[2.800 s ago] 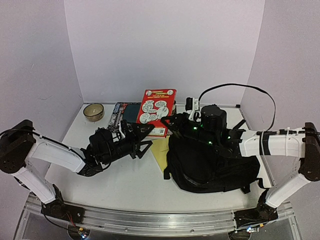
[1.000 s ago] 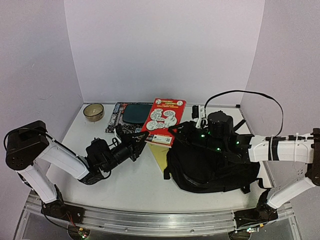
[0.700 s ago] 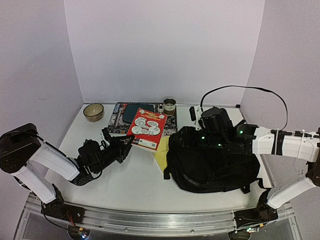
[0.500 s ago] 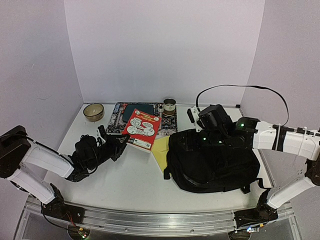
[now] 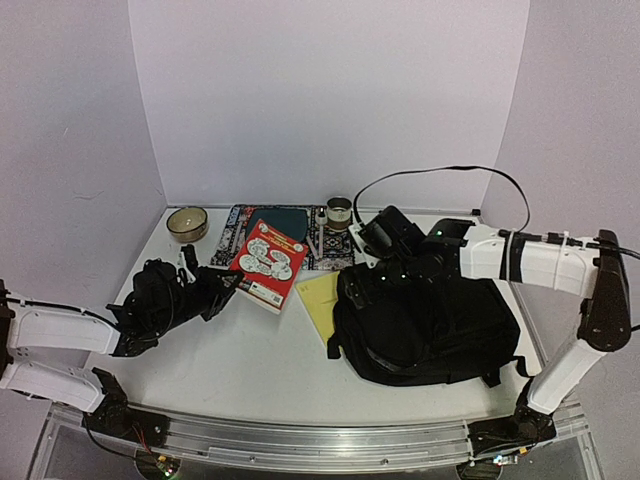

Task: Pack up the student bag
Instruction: Move the student bag to the center of the board.

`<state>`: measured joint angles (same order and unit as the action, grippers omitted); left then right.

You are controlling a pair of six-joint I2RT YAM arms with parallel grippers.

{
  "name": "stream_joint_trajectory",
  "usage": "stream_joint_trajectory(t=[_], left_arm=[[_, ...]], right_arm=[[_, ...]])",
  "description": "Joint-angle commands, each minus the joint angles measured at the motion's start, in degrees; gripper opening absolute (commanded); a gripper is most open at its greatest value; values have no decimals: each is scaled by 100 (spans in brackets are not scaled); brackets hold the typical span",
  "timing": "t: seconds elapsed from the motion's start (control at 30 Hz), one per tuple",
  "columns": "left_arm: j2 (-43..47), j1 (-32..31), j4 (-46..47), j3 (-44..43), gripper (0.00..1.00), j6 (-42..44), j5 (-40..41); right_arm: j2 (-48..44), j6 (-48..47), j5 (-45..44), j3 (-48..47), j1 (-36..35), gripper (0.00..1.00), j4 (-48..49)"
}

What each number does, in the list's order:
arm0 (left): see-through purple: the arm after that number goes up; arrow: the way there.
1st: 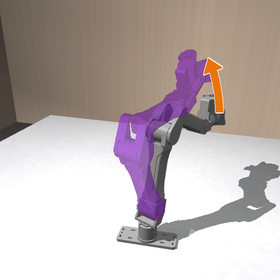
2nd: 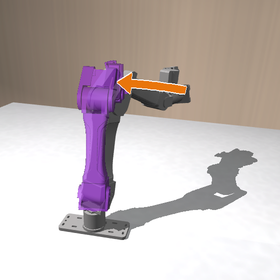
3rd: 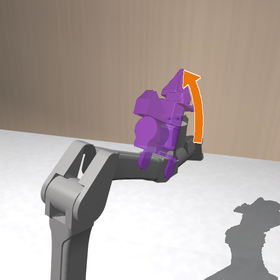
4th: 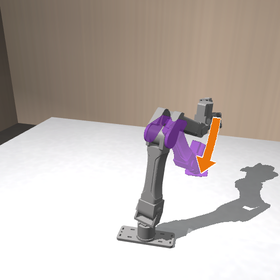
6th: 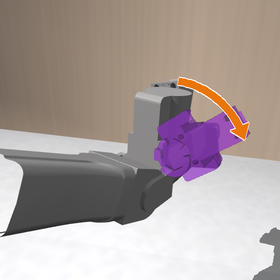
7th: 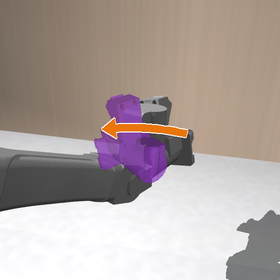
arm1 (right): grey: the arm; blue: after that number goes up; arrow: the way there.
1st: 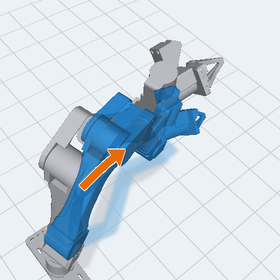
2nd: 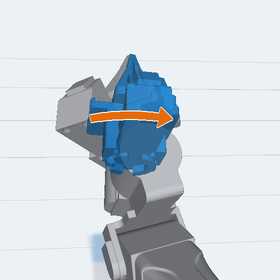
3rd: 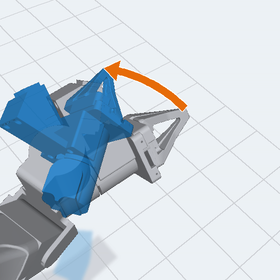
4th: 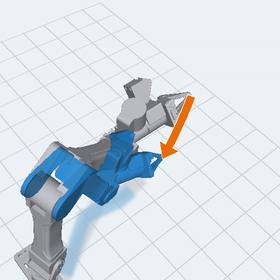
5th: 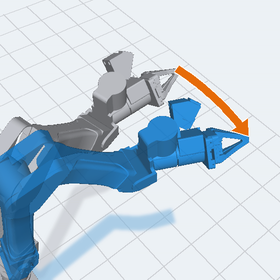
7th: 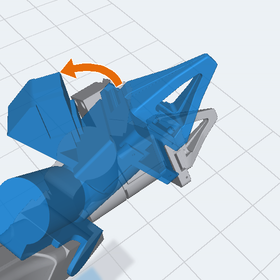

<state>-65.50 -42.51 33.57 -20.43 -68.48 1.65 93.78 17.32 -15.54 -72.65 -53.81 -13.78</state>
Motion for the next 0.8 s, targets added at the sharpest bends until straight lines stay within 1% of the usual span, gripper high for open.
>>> stream_joint_trajectory(t=[0.0,0.2,0.3,0.37,0.47,0.53,0.57,0.63,0.67,0.77], left_arm=[[239,188,-154,-180,0,235,-458],[161,325,-240,-170,0,224,-799],[160,367,-279,-183,0,240,-904],[187,400,-325,-181,0,269,-951],[240,454,-425,-182,0,291,-1000],[271,513,-512,-174,0,293,-1045],[286,545,-554,-173,0,297,-1074],[330,611,-633,-167,0,321,-1123],[349,643,-676,-167,0,332,-1145],[417,736,-821,-171,0,371,-1227]], right_arm=[[419,-24,-752,-576,-115,88,-204],[991,123,-1327,-981,-179,88,-261],[1323,212,-1553,-1210,-223,86,-501],[1481,269,-1720,-1321,-268,84,-609],[1627,329,-2098,-1372,-340,74,-753],[1697,382,-2119,-1434,-346,61,-873],[1715,385,-2050,-1467,-353,52,-898],[1733,353,-1760,-1530,-392,30,-907],[1748,315,-1589,-1575,-429,20,-907],[1882,120,-1167,-1819,-664,4,-904]])
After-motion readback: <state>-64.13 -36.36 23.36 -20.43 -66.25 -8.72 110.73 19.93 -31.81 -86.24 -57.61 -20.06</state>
